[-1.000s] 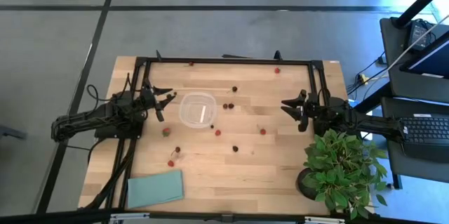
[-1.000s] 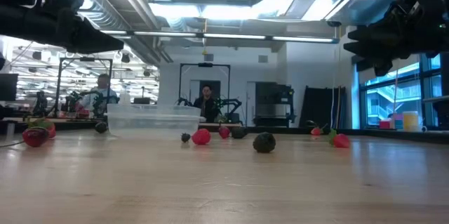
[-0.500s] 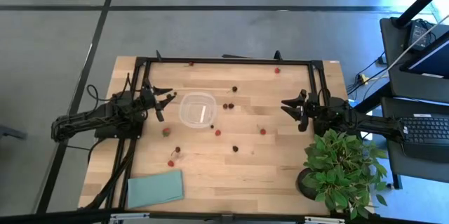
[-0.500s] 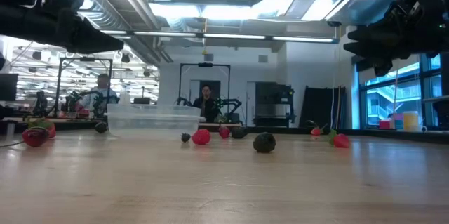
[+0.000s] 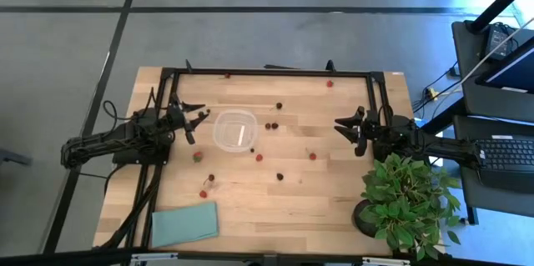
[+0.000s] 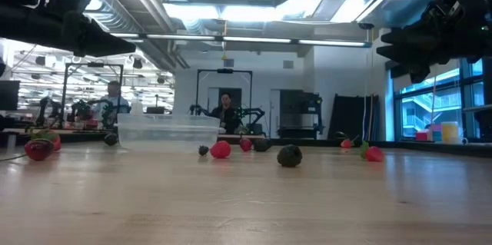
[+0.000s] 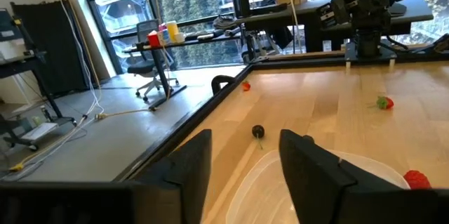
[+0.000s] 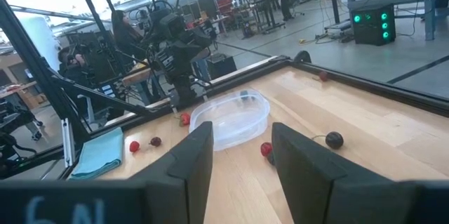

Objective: Pick and placing Produce into tupperware
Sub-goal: Put the bottom left strawberry into the transparent container

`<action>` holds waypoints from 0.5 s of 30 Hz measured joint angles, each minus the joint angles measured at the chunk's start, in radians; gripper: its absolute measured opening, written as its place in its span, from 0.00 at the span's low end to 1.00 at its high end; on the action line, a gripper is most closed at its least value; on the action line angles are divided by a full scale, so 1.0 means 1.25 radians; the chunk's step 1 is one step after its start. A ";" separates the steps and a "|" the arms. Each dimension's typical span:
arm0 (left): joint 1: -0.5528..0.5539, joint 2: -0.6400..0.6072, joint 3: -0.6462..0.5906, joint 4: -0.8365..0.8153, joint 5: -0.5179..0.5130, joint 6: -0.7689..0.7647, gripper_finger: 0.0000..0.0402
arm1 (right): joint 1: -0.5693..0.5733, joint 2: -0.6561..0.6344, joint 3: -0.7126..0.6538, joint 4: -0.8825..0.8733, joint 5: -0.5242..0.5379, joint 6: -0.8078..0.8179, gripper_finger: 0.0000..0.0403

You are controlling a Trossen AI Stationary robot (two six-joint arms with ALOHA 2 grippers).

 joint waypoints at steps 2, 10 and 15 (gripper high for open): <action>0.000 0.000 0.000 -0.004 0.000 0.005 0.48 | 0.000 0.000 0.000 0.002 0.000 0.000 0.37; 0.000 0.000 0.000 -0.016 0.001 -0.033 0.70 | 0.000 0.000 0.000 0.001 0.000 -0.003 0.37; 0.001 0.003 0.008 0.001 -0.006 -0.147 0.70 | 0.000 0.000 0.000 0.003 0.001 -0.044 0.37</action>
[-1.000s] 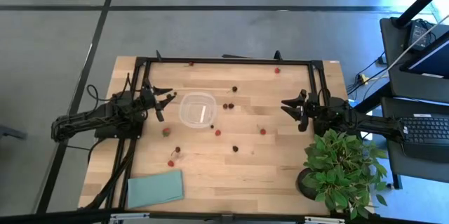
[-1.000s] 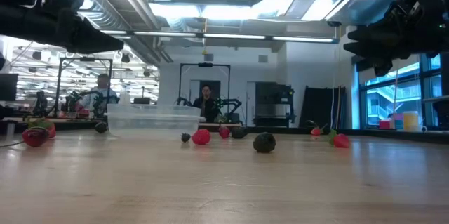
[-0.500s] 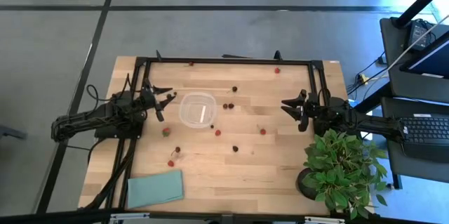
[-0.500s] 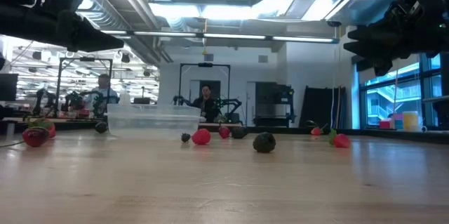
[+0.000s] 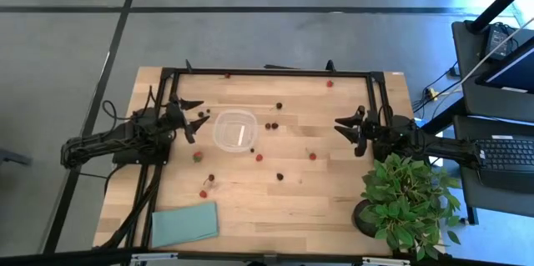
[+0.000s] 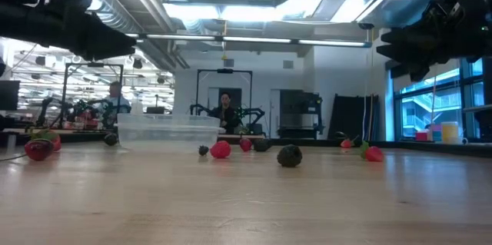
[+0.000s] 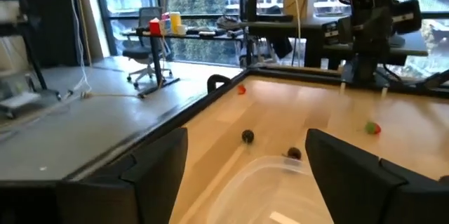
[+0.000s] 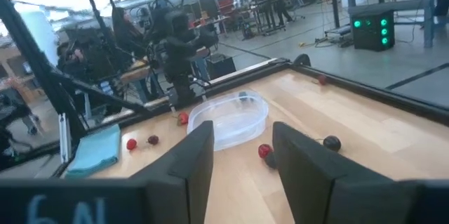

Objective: Pick and placing Produce into tupperware
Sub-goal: Put the bottom left strawberry into the transparent container

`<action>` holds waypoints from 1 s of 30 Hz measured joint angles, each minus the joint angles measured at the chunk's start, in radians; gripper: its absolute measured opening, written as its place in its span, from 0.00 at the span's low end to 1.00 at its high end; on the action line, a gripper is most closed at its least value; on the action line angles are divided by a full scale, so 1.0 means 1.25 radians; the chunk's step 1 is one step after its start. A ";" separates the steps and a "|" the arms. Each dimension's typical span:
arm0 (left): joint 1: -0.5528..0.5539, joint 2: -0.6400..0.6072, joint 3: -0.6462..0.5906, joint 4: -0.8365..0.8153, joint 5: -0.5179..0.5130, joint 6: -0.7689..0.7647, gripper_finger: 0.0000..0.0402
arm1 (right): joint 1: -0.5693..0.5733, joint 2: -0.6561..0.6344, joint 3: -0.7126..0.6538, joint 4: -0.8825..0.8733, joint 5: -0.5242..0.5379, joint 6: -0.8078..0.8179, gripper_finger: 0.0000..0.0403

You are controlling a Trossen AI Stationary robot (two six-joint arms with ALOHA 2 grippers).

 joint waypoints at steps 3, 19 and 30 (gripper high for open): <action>0.000 0.029 0.027 -0.013 0.000 -0.026 0.71 | 0.000 0.000 0.000 0.012 0.016 -0.021 0.37; 0.096 0.565 0.456 -0.523 -0.077 -0.242 0.69 | -0.005 0.000 0.000 0.065 0.138 -0.046 0.37; 0.203 0.825 0.648 -0.770 0.084 -0.222 0.68 | -0.005 0.000 0.000 0.065 0.138 -0.072 0.37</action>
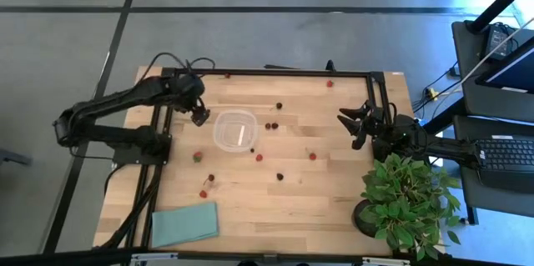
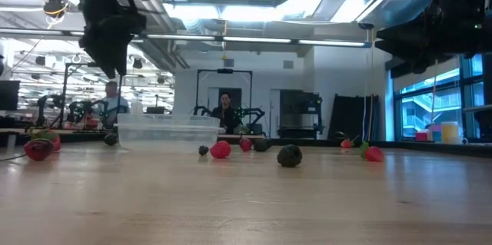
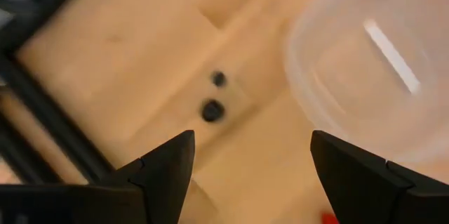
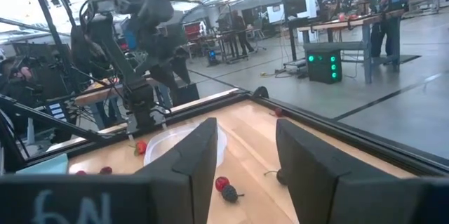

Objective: Pick and placing Produce into tupperware
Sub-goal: Put the bottom left strawberry into the transparent container

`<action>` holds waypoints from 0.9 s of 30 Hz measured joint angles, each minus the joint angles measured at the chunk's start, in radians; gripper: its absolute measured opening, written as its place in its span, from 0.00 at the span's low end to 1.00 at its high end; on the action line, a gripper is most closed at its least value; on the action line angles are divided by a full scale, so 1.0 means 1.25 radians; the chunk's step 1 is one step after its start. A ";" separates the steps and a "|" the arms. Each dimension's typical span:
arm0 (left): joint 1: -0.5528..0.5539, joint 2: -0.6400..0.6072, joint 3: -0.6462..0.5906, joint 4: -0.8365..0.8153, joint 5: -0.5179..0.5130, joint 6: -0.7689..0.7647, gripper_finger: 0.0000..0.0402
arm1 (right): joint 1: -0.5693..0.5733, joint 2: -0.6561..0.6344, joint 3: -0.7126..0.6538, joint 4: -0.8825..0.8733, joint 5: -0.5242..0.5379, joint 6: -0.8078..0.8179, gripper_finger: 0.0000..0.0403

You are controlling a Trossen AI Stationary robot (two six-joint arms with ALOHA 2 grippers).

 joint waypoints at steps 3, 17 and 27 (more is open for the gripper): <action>-0.002 0.048 0.023 -0.012 0.070 0.075 0.68 | 0.000 0.000 0.000 0.000 0.000 -0.014 0.37; -0.182 0.213 0.036 -0.131 0.198 0.006 0.68 | -0.001 0.000 0.000 0.001 0.000 -0.012 0.37; -0.355 0.274 0.036 -0.133 0.116 -0.269 0.68 | -0.001 0.000 0.000 0.006 -0.001 -0.013 0.37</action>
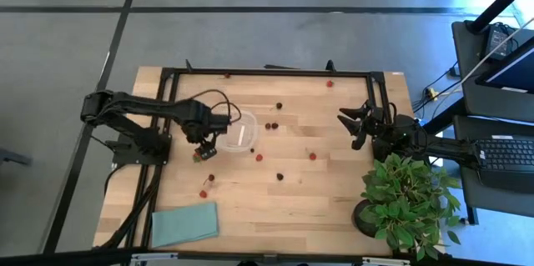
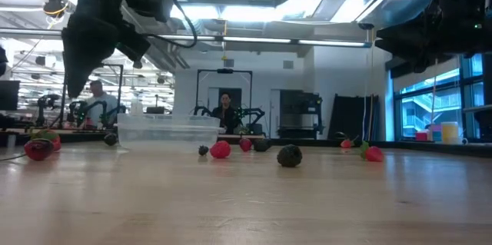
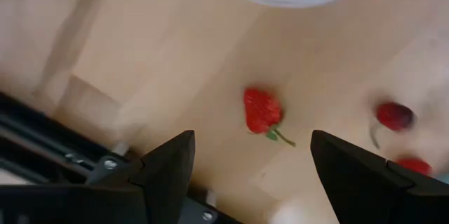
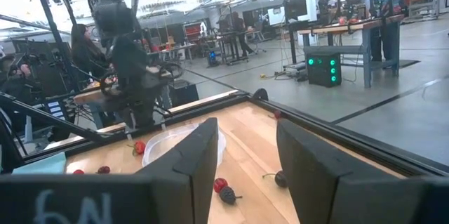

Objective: Pick and placing Produce into tupperware
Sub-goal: Put the bottom left strawberry into the transparent container

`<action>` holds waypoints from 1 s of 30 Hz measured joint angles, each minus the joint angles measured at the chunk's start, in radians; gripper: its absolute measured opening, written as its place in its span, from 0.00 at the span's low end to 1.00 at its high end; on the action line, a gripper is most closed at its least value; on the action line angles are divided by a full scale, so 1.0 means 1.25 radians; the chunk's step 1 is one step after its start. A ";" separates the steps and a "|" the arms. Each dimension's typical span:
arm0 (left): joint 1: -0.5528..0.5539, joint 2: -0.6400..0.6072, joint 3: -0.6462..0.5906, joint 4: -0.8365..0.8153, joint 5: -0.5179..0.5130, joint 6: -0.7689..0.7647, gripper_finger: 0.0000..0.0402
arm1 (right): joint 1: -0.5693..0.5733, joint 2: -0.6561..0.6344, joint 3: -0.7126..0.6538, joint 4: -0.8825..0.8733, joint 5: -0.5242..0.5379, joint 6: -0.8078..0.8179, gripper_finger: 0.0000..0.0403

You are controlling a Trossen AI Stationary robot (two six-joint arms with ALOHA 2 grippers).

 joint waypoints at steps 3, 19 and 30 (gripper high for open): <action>-0.037 0.004 -0.010 0.006 -0.022 -0.063 0.68 | 0.000 0.000 0.000 0.000 0.000 0.000 0.37; -0.098 -0.003 -0.231 0.250 0.016 -0.199 0.68 | 0.000 0.000 0.000 0.014 -0.001 0.002 0.37; -0.098 -0.005 -0.278 0.322 0.017 -0.197 0.68 | 0.000 0.000 0.000 0.014 0.000 -0.001 0.37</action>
